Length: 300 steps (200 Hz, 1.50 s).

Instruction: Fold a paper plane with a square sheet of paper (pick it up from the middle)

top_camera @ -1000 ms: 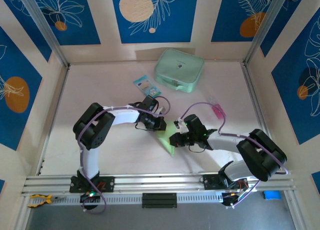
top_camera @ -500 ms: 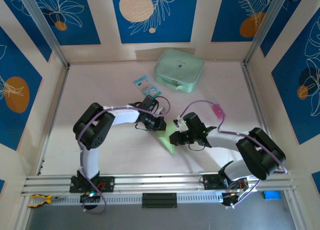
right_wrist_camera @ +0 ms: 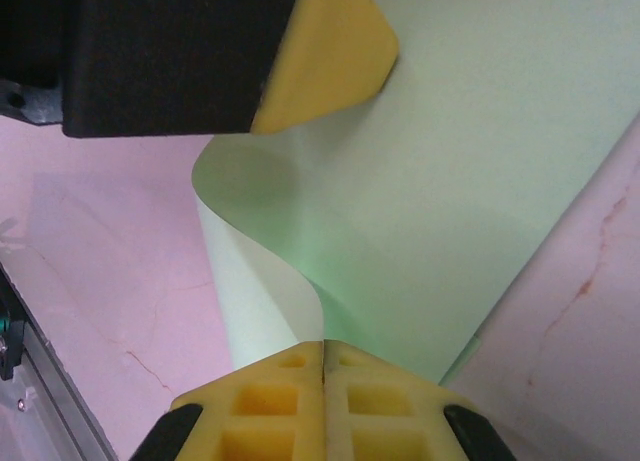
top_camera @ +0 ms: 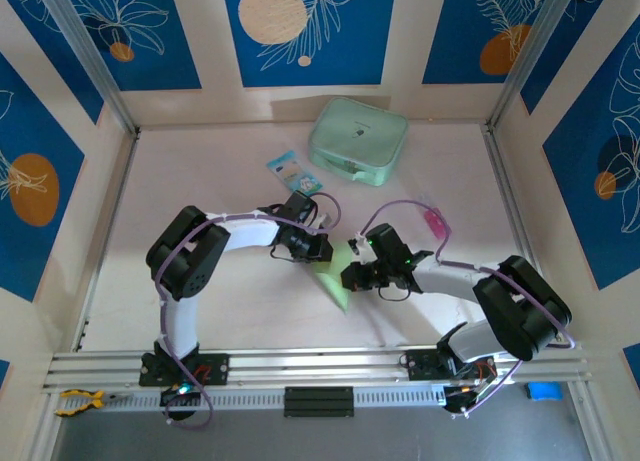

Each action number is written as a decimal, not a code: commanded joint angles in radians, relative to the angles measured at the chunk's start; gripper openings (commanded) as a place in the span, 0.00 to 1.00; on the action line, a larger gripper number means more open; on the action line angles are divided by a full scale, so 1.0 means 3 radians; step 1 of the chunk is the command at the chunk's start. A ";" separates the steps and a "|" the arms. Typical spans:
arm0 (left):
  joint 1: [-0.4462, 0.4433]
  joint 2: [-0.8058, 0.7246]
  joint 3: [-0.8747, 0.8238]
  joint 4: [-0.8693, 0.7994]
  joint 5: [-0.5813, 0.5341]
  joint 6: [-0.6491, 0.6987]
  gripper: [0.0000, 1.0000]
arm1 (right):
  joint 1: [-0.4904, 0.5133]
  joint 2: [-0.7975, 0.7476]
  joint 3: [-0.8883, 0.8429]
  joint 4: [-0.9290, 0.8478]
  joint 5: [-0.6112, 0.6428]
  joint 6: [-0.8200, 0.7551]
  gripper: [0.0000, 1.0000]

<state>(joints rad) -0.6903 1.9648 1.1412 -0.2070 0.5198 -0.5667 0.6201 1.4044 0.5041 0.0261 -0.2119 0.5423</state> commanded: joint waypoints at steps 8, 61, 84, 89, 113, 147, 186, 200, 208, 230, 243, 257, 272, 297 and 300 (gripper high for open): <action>-0.0025 -0.0008 0.0000 -0.0164 -0.0060 0.0037 0.14 | -0.0012 0.0005 0.0088 -0.0114 0.0021 -0.0065 0.02; -0.0026 -0.0004 0.0008 -0.0161 -0.0062 0.0031 0.14 | -0.0006 0.0018 0.0117 -0.0172 0.0056 -0.0069 0.01; -0.0025 0.0001 0.0008 -0.0164 -0.0061 0.0033 0.14 | -0.0002 0.0023 0.0130 -0.0193 0.0078 -0.0073 0.01; -0.0023 -0.0002 0.0007 -0.0168 -0.0063 0.0030 0.13 | -0.0001 0.0028 0.0139 -0.0197 0.0086 -0.0072 0.02; -0.0026 0.0001 0.0005 -0.0164 -0.0060 0.0023 0.13 | -0.0001 0.0046 0.0152 -0.0204 0.0105 -0.0074 0.02; -0.0025 0.0000 0.0005 -0.0162 -0.0060 0.0025 0.13 | 0.0004 0.0099 0.0176 -0.0240 0.0119 -0.0071 0.01; -0.0026 0.0004 0.0002 -0.0158 -0.0057 0.0023 0.13 | 0.0018 0.0144 0.0202 -0.0259 0.0134 -0.0079 0.01; -0.0025 0.0001 0.0005 -0.0163 -0.0060 0.0023 0.13 | 0.0019 0.0157 0.0225 -0.0294 0.0149 -0.0074 0.01; -0.0023 0.0001 0.0003 -0.0164 -0.0060 0.0024 0.13 | 0.0024 0.0161 0.0230 -0.0298 0.0154 -0.0078 0.02; -0.0026 0.0004 0.0005 -0.0163 -0.0060 0.0027 0.13 | 0.0035 0.0172 0.0235 -0.0317 0.0164 -0.0073 0.01; -0.0024 0.0005 0.0006 -0.0164 -0.0056 0.0023 0.13 | 0.0040 0.0179 0.0252 -0.0346 0.0171 -0.0068 0.01; -0.0024 0.0004 0.0005 -0.0162 -0.0058 0.0030 0.13 | 0.0056 0.0181 0.0245 -0.0352 0.0194 -0.0069 0.01; -0.0025 0.0009 0.0011 -0.0164 -0.0060 0.0031 0.13 | 0.0060 0.0182 0.0238 -0.0341 0.0189 -0.0068 0.01; -0.0024 0.0001 0.0012 -0.0164 -0.0055 0.0023 0.13 | 0.0063 0.0186 0.0245 -0.0353 0.0196 -0.0059 0.02; -0.0023 0.0003 0.0009 -0.0163 -0.0052 0.0023 0.13 | 0.0065 0.0186 0.0247 -0.0354 0.0195 -0.0058 0.02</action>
<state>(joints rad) -0.6903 1.9648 1.1412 -0.2070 0.5198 -0.5667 0.6331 1.4517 0.5564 -0.0547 -0.1577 0.5320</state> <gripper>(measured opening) 0.129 0.063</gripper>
